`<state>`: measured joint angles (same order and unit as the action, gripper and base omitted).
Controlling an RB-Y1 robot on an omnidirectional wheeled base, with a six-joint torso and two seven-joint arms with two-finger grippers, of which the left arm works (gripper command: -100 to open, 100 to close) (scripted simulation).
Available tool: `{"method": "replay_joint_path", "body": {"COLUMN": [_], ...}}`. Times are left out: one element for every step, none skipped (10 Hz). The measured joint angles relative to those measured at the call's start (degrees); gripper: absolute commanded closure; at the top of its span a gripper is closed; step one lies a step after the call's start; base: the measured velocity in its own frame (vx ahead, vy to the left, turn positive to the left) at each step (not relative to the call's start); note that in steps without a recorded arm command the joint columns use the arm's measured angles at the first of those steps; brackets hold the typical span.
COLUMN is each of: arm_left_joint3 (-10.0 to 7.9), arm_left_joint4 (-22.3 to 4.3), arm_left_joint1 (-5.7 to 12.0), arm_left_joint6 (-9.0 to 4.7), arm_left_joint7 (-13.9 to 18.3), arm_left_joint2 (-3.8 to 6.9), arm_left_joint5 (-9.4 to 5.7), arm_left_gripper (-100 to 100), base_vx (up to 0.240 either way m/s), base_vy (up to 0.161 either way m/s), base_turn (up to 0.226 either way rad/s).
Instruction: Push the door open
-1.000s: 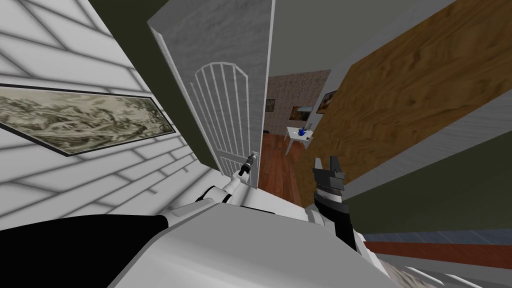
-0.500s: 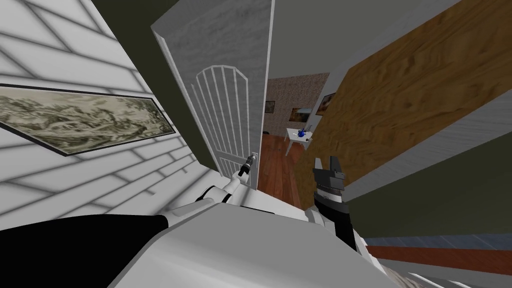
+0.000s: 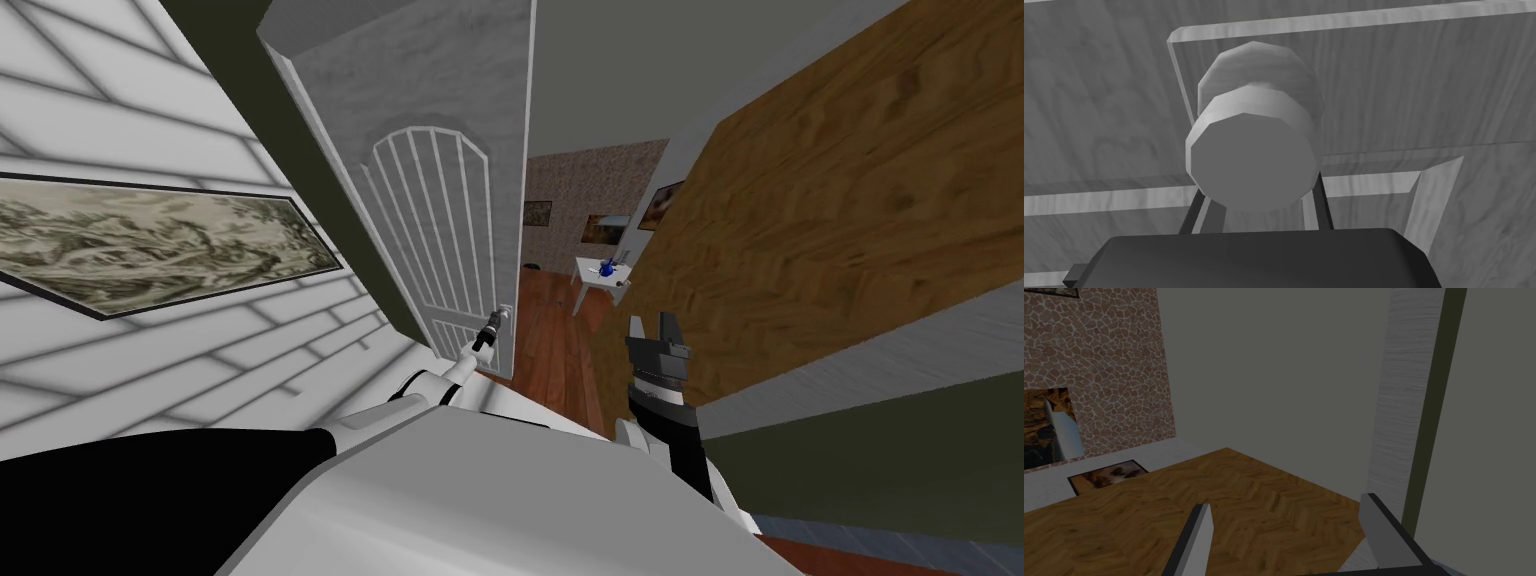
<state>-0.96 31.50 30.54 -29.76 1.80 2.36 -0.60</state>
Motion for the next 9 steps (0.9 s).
{"method": "replay_joint_path", "body": {"arm_left_joint3": [-0.38,-0.40,-0.46,-0.54,-0.61,-0.72,-0.78,-0.87,-0.90], "arm_left_joint4": [0.9,2.1,2.5,2.2,2.2,2.0,2.3,2.2,2.8], "arm_left_joint1": [-0.15,-0.57,-0.70,-0.58,-0.57,-0.50,-0.67,-0.62,-0.91], "arm_left_joint6": [0.11,0.81,1.11,1.05,1.09,1.15,1.38,1.45,1.79], "arm_left_joint7": [-0.1,-0.1,-0.2,-0.2,-0.1,-0.1,-0.1,-0.1,-0.1], "arm_left_joint2": [0.34,0.48,0.61,0.74,0.77,0.68,0.46,0.16,-0.32], "arm_left_joint5": [-0.13,-0.11,-0.17,-0.25,-0.32,-0.42,-0.50,-0.58,-0.64], "arm_left_gripper": [100,-100,-100,-100,-100,-100,-100,-100,-100], "base_vx": [0.051,-0.090,-0.185,-0.214,-0.233,-0.217,-0.214,-0.232,-0.106], "base_vy": [-0.011,-0.035,-0.046,-0.057,-0.089,-0.092,-0.063,-0.049,-0.024], "base_turn": [0.007,0.049,0.049,0.035,0.055,0.053,0.041,0.044,0.007]}}
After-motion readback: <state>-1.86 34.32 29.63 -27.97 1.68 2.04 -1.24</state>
